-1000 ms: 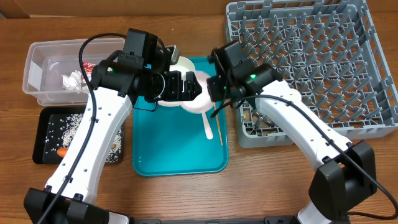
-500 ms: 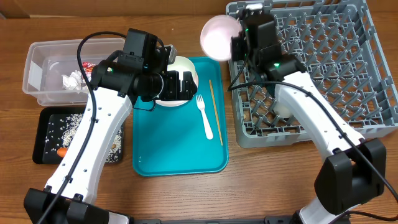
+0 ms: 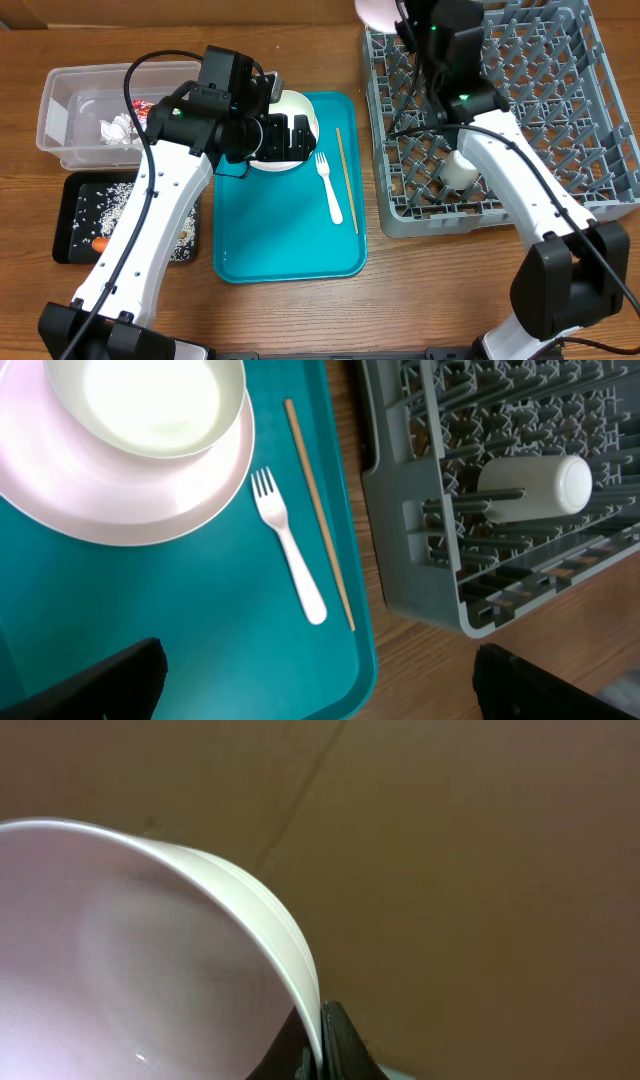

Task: Sort waste into correct bins and load items into the dishwasher
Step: 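Carry the pink bowl into the dish rack and release right gripper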

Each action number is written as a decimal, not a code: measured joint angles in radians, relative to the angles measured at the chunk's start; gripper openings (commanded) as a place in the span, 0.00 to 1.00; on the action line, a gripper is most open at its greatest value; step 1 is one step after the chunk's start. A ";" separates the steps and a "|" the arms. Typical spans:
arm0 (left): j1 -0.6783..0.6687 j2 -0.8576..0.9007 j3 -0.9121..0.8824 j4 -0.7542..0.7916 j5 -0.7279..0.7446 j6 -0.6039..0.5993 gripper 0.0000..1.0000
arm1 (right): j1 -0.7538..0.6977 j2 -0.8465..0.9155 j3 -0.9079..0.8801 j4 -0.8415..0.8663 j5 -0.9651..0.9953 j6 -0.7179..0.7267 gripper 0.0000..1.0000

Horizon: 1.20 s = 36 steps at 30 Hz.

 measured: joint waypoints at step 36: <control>0.000 0.000 0.000 0.000 0.000 0.004 1.00 | -0.208 0.397 0.000 0.376 0.061 -0.173 0.04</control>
